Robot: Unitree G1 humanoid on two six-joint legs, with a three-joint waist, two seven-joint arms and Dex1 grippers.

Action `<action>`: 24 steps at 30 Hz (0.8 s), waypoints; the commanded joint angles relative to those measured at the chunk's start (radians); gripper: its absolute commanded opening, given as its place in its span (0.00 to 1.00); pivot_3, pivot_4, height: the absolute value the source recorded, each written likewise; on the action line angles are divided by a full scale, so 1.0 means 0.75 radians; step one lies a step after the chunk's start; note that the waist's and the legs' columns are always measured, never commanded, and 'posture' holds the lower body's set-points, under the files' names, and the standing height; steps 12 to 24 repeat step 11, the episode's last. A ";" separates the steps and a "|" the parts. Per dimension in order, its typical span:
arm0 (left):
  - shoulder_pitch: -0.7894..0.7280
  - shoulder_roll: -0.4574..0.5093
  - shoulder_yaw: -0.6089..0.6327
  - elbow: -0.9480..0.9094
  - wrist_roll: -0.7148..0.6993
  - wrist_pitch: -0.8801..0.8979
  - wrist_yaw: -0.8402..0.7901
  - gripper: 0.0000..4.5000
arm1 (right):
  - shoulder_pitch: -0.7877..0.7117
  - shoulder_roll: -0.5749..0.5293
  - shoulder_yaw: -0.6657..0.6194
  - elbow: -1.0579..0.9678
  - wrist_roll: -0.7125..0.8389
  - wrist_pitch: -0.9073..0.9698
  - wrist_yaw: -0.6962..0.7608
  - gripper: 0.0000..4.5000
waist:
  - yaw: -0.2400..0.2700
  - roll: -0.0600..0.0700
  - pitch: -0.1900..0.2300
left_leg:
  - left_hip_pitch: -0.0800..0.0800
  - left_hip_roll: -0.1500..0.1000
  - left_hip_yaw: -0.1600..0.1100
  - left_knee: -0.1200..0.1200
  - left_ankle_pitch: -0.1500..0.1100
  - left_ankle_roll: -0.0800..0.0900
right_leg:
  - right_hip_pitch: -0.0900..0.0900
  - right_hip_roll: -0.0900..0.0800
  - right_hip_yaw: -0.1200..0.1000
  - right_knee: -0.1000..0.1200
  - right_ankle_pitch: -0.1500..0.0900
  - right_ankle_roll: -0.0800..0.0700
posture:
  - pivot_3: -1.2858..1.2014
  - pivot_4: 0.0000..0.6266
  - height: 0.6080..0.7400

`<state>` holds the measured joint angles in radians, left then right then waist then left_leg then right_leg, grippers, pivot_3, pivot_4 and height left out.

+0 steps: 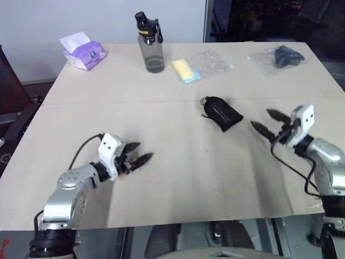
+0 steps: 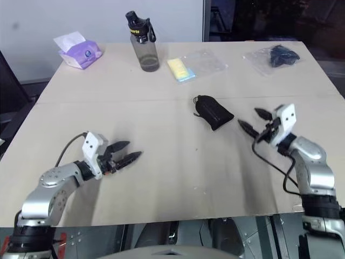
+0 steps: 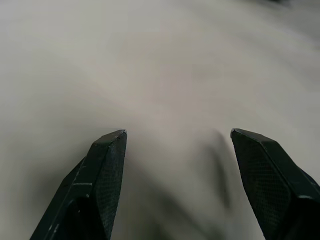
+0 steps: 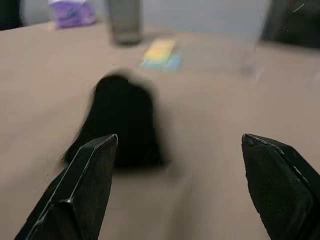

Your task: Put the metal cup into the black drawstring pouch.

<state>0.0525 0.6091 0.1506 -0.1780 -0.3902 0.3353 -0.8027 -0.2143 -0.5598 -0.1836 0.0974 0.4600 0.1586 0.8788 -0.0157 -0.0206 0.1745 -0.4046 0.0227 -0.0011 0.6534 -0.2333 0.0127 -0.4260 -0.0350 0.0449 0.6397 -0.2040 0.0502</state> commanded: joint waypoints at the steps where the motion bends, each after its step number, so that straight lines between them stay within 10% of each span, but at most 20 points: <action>1: 0.093 -0.049 -0.024 -0.062 0.040 -0.103 0.023 0.76 | 0.116 -0.074 0.007 0.148 -0.067 -0.255 0.243 0.89 | 0.000 -0.001 -0.001 | 0.014 0.000 0.000 -0.001 0.000 0.000 | 0.014 0.000 -0.001 -0.003 -0.001 0.001 | 0.52 0.24 1.00; 24: 0.171 -0.111 -0.013 -0.193 0.065 -0.216 0.082 0.76 | 0.157 -0.080 -0.025 0.431 -0.020 -0.496 0.552 0.89 | -0.004 -0.002 -0.002 | 0.018 0.001 0.003 -0.001 0.000 0.000 | 0.017 0.001 0.002 -0.004 -0.004 0.005 | 0.52 0.24 1.00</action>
